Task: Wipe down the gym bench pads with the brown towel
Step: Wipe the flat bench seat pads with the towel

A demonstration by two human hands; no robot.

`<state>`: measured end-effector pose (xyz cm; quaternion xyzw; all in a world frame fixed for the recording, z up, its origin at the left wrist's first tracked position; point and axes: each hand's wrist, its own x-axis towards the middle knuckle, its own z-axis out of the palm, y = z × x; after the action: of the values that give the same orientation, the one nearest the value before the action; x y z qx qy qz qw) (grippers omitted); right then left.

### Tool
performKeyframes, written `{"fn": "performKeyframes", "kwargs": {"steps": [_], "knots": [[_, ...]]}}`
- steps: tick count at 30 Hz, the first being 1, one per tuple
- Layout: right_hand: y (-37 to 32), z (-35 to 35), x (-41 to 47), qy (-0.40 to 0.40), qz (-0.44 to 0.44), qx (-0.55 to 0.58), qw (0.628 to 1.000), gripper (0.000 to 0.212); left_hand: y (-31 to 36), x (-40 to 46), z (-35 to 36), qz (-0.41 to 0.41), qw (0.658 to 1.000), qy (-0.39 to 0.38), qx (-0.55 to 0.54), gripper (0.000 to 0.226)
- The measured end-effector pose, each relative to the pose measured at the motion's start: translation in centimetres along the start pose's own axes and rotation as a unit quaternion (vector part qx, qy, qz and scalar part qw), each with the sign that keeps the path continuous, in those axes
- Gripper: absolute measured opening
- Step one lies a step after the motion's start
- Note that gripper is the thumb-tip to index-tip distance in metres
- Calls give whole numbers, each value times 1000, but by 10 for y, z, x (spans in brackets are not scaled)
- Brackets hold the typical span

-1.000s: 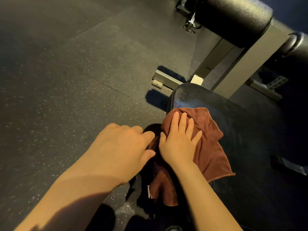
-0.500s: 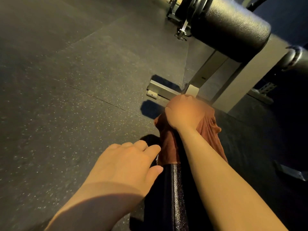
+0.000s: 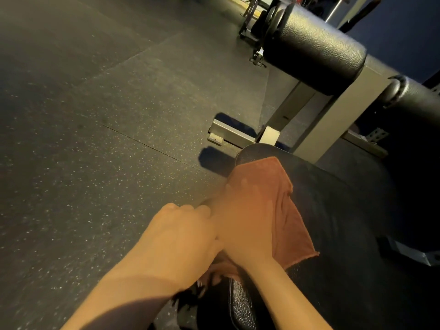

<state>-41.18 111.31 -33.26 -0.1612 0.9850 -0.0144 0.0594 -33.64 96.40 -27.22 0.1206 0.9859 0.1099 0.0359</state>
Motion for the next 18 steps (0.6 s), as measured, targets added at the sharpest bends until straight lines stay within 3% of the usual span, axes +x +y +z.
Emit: {"fn": "performKeyframes", "kwargs": {"steps": [3, 8, 18], "knots": [[2, 2, 2, 8, 1, 6, 1000, 88, 7, -4, 3, -3, 1000, -4, 12, 50], [15, -4, 38, 15, -14, 25, 999, 62, 9, -3, 9, -12, 999, -22, 29, 48], [73, -22, 124, 48, 15, 47, 998, 65, 16, 32, 15, 1, 998, -70, 10, 52]]}}
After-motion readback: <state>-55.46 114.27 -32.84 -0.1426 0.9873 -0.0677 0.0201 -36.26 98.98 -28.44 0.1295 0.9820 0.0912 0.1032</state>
